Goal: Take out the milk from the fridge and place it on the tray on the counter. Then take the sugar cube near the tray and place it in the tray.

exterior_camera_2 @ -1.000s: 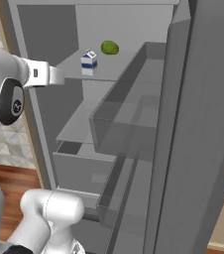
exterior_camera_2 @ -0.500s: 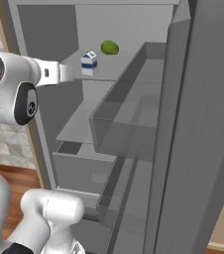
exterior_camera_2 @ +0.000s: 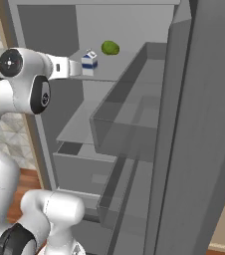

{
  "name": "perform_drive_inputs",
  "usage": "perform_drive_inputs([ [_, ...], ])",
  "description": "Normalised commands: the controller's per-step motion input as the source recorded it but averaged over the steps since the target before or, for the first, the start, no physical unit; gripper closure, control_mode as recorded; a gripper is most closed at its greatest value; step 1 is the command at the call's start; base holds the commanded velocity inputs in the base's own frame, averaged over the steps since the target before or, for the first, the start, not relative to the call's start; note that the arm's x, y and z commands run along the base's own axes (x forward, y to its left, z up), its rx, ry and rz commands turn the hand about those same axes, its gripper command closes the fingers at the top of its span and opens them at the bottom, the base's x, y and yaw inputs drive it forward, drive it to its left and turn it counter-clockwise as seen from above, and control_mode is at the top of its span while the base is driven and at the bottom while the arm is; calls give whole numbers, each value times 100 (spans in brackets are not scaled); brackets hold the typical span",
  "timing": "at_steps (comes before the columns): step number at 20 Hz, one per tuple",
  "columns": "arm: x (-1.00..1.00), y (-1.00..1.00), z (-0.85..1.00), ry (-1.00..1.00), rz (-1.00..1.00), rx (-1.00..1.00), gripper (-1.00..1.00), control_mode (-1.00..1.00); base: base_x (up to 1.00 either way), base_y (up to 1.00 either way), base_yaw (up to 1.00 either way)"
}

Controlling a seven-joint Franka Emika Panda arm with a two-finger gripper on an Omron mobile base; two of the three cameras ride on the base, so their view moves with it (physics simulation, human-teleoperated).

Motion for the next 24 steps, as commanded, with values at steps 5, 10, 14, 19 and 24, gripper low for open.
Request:
perform_drive_inputs([
  [5,48,0,-2,-1,0,0,-100,-100,0,0,0],
  [10,42,0,-1,-2,0,1,-100,-100,0,0,0],
  [14,43,0,-4,0,0,1,-100,-100,0,0,0],
  [19,35,0,-5,0,0,0,-100,-100,0,0,0],
  [24,29,0,0,2,0,0,-100,-100,0,0,0],
])
